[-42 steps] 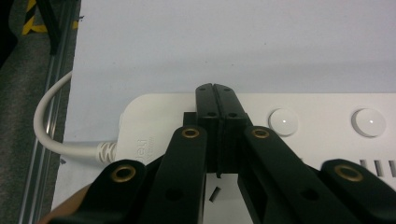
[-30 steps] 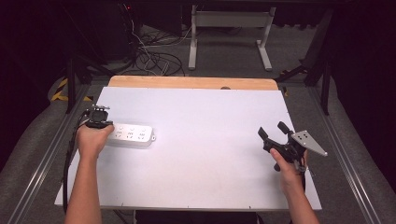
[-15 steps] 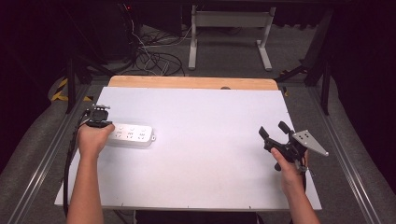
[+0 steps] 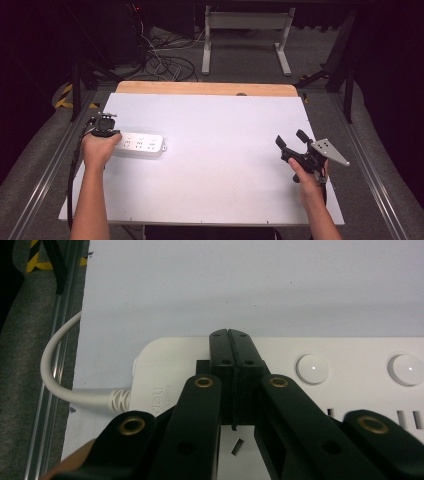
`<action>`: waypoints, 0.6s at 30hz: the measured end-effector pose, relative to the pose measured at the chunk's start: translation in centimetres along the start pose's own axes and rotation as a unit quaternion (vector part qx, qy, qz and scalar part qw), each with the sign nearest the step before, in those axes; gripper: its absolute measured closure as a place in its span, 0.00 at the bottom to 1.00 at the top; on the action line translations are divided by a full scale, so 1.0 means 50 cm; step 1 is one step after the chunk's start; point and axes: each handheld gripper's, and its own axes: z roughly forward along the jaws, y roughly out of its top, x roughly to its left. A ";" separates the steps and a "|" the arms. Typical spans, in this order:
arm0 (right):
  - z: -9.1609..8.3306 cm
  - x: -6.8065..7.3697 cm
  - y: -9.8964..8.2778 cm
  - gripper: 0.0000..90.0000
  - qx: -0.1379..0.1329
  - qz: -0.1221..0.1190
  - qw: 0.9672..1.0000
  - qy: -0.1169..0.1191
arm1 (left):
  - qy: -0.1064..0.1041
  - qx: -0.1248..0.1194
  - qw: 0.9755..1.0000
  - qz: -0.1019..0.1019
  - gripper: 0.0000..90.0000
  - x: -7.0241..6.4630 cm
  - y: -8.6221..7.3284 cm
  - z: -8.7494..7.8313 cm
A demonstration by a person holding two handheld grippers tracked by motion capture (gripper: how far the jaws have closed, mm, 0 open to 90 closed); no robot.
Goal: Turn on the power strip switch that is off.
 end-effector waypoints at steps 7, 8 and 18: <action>0.000 -0.002 0.000 0.17 0.000 -0.001 1.000 0.000 | 0.002 -0.002 1.000 0.000 1.00 -0.002 -0.001 0.000; 0.000 -0.002 0.000 0.17 0.000 0.000 1.000 0.000 | 0.001 -0.004 1.000 0.001 1.00 -0.001 -0.002 0.000; 0.004 0.000 -0.002 0.17 0.005 0.002 1.000 0.002 | -0.017 -0.013 1.000 0.003 0.98 0.010 -0.004 0.000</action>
